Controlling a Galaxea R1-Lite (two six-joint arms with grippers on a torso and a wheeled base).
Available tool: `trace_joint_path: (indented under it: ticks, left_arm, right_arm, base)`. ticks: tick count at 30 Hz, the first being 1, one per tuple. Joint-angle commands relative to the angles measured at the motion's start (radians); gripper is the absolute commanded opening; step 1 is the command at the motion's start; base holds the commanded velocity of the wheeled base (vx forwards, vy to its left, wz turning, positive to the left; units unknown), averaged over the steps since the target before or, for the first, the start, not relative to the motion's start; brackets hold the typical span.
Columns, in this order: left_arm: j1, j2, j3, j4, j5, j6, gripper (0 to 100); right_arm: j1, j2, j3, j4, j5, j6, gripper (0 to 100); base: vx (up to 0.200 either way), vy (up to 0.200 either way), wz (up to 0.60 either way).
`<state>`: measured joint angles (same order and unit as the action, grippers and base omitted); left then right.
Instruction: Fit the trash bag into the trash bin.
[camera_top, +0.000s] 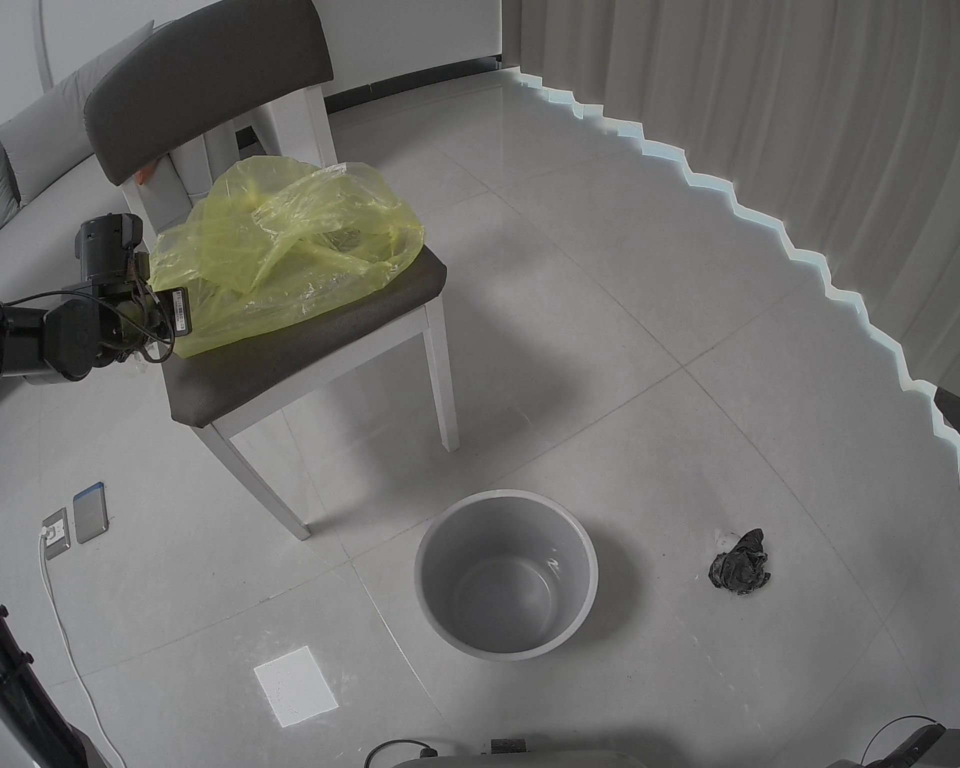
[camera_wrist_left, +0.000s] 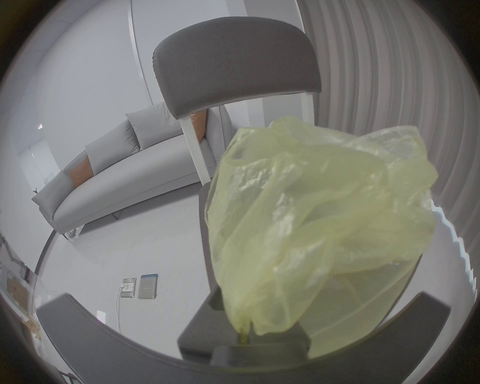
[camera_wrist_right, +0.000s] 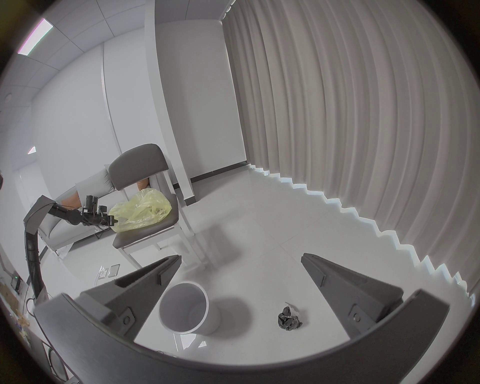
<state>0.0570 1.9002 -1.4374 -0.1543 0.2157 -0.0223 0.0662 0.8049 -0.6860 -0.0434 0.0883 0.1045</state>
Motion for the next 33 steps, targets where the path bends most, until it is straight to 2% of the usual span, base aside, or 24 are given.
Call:
trace_joint_path:
  ticks: [1, 4, 6, 9, 10, 11, 13, 15, 18, 20, 21, 25, 29, 33]
  left_arm:
    - [-0.031, -0.072, 0.000, -0.007, -0.016, -0.011, 0]
    - [-0.112, -0.225, 0.006, 0.033, -0.113, 0.007, 0]
    - [-0.194, -0.355, -0.029, 0.150, -0.159, 0.084, 0]
    - [-0.223, -0.411, -0.061, 0.229, -0.170, 0.136, 0]
    - [-0.246, -0.451, -0.097, 0.305, -0.196, 0.168, 0]
    - [-0.258, -0.490, -0.146, 0.418, -0.256, 0.206, 0]
    - [-0.264, -0.521, -0.218, 0.544, -0.312, 0.259, 0]
    - [-0.279, -0.532, -0.270, 0.614, -0.335, 0.308, 0]
    - [-0.382, -0.553, -0.278, 0.641, -0.337, 0.321, 0]
    - [-0.382, -0.553, -0.278, 0.641, -0.337, 0.321, 0]
    - [-0.471, -0.573, -0.227, 0.637, -0.338, 0.341, 0]
    - [-0.563, -0.587, -0.153, 0.637, -0.394, 0.453, 0]
    - [-0.586, -0.581, -0.118, 0.631, -0.434, 0.498, 0]
    - [-0.660, -0.566, -0.104, 0.645, -0.446, 0.522, 0]
  right_arm:
    - [0.020, -0.009, 0.013, -0.003, -0.001, 0.001, 100]
    - [0.034, -0.003, 0.003, -0.001, 0.001, 0.001, 100]
    - [0.047, 0.013, -0.018, -0.004, 0.002, -0.008, 100]
    - [0.061, 0.036, -0.033, -0.006, 0.001, -0.022, 100]
    - [0.072, 0.053, -0.044, -0.006, -0.001, -0.040, 100]
    - [0.087, 0.074, -0.058, -0.006, -0.001, -0.069, 100]
    - [0.101, 0.099, -0.079, -0.006, -0.001, -0.095, 100]
    - [0.116, 0.119, -0.096, -0.006, -0.001, -0.103, 100]
    - [0.147, 0.137, -0.122, -0.003, -0.002, -0.103, 100]
    - [0.147, 0.137, -0.122, -0.003, -0.002, -0.103, 100]
    - [0.161, 0.157, -0.149, 0.005, -0.001, -0.104, 100]
    - [0.164, 0.200, -0.182, 0.007, 0.011, -0.137, 100]
    - [0.162, 0.240, -0.213, 0.007, 0.034, -0.141, 100]
    - [0.156, 0.316, -0.280, 0.007, 0.039, -0.132, 100]
  base:
    - [0.000, 0.000, 0.00]
    - [0.000, 0.000, 0.00]
    - [0.000, 0.000, 0.00]
    - [0.000, 0.000, 0.00]
    - [0.000, 0.000, 0.00]
    - [0.000, 0.000, 0.00]
    - [0.000, 0.000, 0.00]
    - [0.000, 0.000, 0.00]
    - [0.000, 0.000, 0.00]
    - [0.000, 0.000, 0.00]
    - [0.000, 0.000, 0.00]
    - [0.000, 0.000, 0.00]
    - [0.000, 0.000, 0.00]
    - [0.000, 0.000, 0.00]
